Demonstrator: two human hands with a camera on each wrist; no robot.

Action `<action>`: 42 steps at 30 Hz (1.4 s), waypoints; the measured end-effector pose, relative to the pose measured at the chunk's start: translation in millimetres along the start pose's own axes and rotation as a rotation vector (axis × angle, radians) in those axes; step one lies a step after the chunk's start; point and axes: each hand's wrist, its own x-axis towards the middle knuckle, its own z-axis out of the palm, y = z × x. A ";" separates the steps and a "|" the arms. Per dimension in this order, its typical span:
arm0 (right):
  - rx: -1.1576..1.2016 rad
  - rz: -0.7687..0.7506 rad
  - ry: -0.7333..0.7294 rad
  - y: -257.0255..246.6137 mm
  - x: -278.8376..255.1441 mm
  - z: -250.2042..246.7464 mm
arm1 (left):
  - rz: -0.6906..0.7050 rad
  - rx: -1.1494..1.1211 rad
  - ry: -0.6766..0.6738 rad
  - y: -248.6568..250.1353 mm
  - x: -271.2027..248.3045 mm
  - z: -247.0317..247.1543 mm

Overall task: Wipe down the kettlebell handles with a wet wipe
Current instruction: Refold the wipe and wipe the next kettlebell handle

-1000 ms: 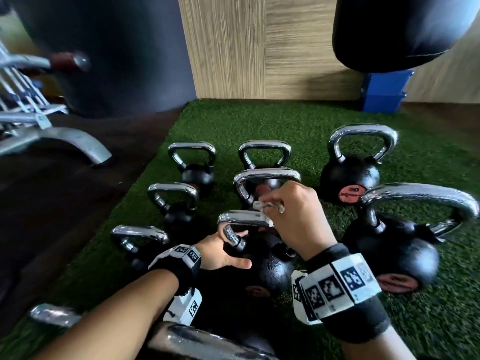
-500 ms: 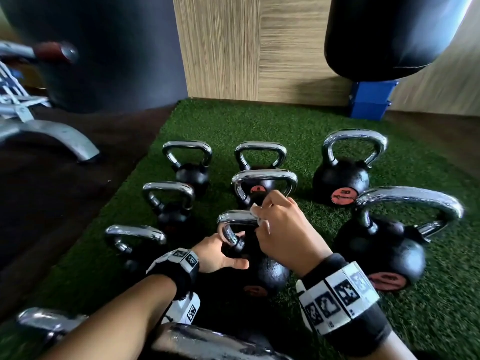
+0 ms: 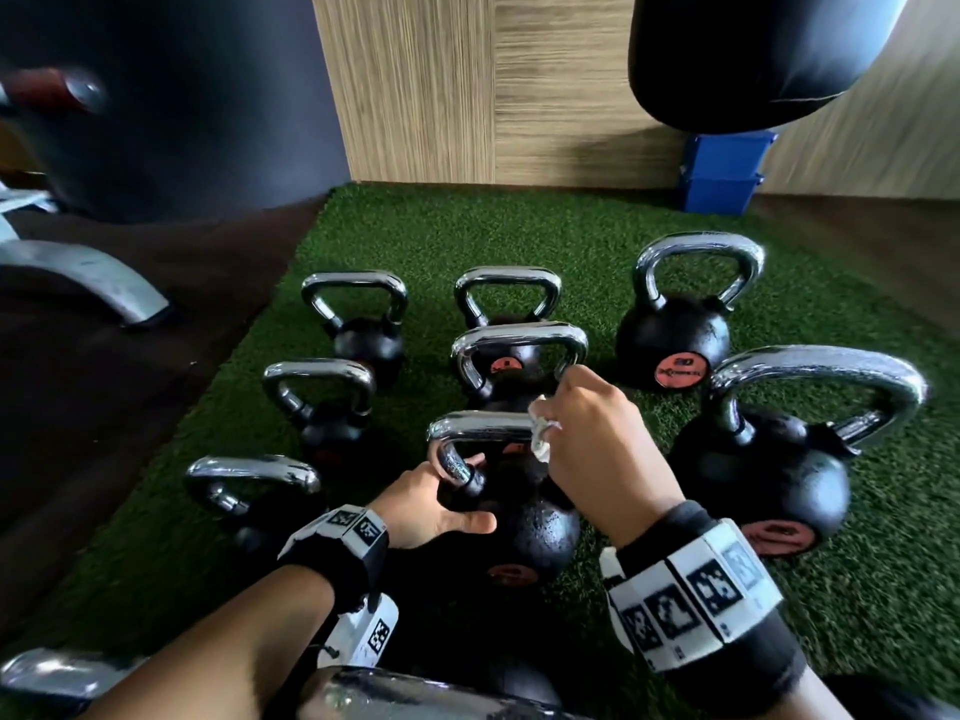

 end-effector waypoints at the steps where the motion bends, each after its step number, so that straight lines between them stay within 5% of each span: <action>1: 0.008 0.000 0.005 -0.9 0.9 2.0 | 0.001 0.002 0.001 0.0 0.2 0.3; 8: 0.087 0.178 0.293 30.8 -22.8 1.6 | 0.034 -0.001 0.003 4.3 -0.4 0.3; 13: 0.081 0.131 0.351 29.9 -28.5 10.8 | 0.036 -0.011 0.013 6.9 -2.7 -0.4; 17: 0.175 0.291 0.427 42.3 -40.0 18.9 | 0.019 -0.044 0.006 7.5 -3.4 0.9; 24: 0.320 0.485 0.389 63.0 -35.5 22.2 | 0.006 -0.017 -0.019 4.1 -1.3 -1.0; 33: 0.605 0.726 0.119 84.4 -35.2 53.0 | -0.012 -0.042 0.001 5.9 0.8 -2.3; 40: 0.504 0.685 0.010 85.8 -46.5 38.8 | -0.133 0.296 -0.067 15.0 -13.8 -24.1; 42: 0.371 0.580 -0.016 83.0 -54.1 15.6 | -0.123 0.365 0.060 19.9 -23.3 -44.7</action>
